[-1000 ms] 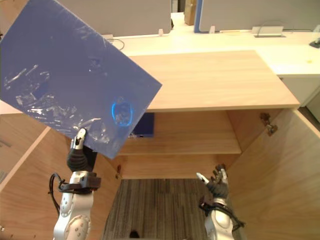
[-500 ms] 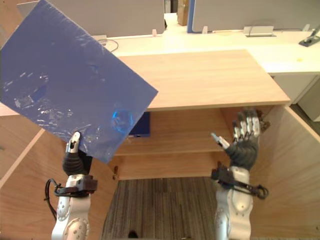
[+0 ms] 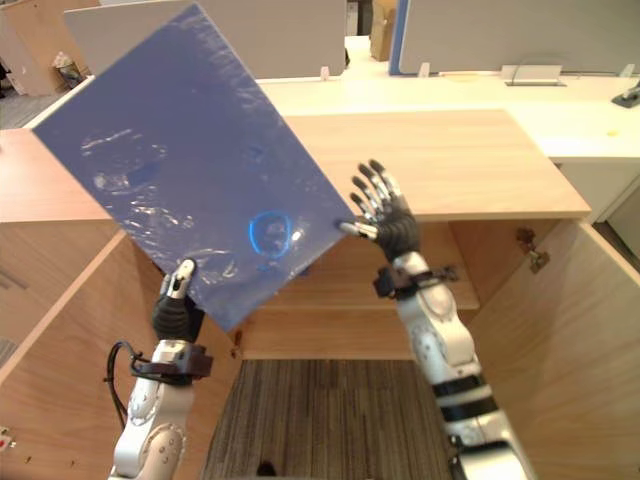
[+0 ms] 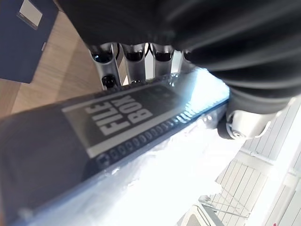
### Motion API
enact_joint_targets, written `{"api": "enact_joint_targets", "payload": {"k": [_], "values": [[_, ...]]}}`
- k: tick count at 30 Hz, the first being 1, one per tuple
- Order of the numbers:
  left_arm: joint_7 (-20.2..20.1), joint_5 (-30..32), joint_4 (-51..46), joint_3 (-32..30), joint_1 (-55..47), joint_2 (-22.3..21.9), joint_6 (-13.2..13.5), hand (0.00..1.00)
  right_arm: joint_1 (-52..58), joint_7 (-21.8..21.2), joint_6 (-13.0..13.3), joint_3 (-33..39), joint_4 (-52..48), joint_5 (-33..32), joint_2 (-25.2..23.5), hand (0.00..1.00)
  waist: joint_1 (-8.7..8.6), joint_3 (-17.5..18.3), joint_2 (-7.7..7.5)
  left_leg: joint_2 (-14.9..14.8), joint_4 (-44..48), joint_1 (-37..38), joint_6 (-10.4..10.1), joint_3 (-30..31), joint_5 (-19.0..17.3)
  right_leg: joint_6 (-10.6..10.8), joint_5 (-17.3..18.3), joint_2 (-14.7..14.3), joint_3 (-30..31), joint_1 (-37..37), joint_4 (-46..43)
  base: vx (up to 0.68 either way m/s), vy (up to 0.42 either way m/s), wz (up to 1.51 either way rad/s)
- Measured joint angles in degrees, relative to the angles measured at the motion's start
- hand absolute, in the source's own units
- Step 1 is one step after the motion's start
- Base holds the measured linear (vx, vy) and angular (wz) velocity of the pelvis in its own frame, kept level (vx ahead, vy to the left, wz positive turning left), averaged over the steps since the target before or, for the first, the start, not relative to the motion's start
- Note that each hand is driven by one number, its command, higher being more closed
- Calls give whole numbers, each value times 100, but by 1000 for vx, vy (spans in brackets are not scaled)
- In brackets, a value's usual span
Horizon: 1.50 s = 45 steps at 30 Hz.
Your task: Walk over to the cabinet, pick up the folder, carry it to the office cabinet, place the folder inside the office cabinet, then close the office cabinet door
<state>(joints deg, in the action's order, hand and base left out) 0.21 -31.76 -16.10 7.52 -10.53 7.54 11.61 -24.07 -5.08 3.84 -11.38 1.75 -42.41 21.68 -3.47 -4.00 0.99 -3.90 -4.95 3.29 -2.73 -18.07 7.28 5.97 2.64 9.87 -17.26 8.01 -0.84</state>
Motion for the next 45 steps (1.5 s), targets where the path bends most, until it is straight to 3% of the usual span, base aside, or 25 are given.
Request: {"api": "enact_joint_targets", "payload": {"k": [4,16,25,35,43,44,45], "values": [[-7,-2,0,148,93,116,2,100,-925,-79,-36,-407,562,-376,397,0,23,10,-1,0,-1,0,17,16,33,6,-6,3,-11,0,-18,-47,11,3],[-5,-28,12,449,197,604,6,100,-2558,-461,-168,-1869,1168,-458,1556,0,38,62,0,-10,-4,-34,24,89,124,-8,-44,-8,-53,-8,-33,-38,9,2],[-5,-35,118,552,312,1185,18,100,-3043,-738,-492,-2944,1187,-1726,2691,0,116,106,-1,-97,-7,-132,-4,193,238,-72,-152,-112,-130,-28,77,-43,1,4],[-32,-161,117,661,538,1640,21,100,-2973,-854,-889,-3625,1078,-2395,2996,0,199,180,10,-145,-6,-247,-42,211,285,-94,-275,-188,-124,-70,234,-12,0,-1],[-22,-170,117,687,568,1759,9,100,-2534,-846,-932,-3757,1070,-2495,2981,0,305,216,9,-144,-6,-252,-47,242,292,-95,-274,-187,-138,-68,229,0,0,0],[-15,-182,117,678,583,1759,9,100,-2452,-843,-929,-3753,1075,-2522,2949,100,308,228,11,-144,-6,-254,-47,246,294,-95,-273,-187,-140,-68,228,0,0,0],[-2,-182,117,673,593,1761,9,100,-2356,-836,-924,-3741,1086,-2527,2896,100,308,245,10,-144,-6,-256,-47,252,296,-96,-273,-187,-142,-69,227,0,0,0]]}}
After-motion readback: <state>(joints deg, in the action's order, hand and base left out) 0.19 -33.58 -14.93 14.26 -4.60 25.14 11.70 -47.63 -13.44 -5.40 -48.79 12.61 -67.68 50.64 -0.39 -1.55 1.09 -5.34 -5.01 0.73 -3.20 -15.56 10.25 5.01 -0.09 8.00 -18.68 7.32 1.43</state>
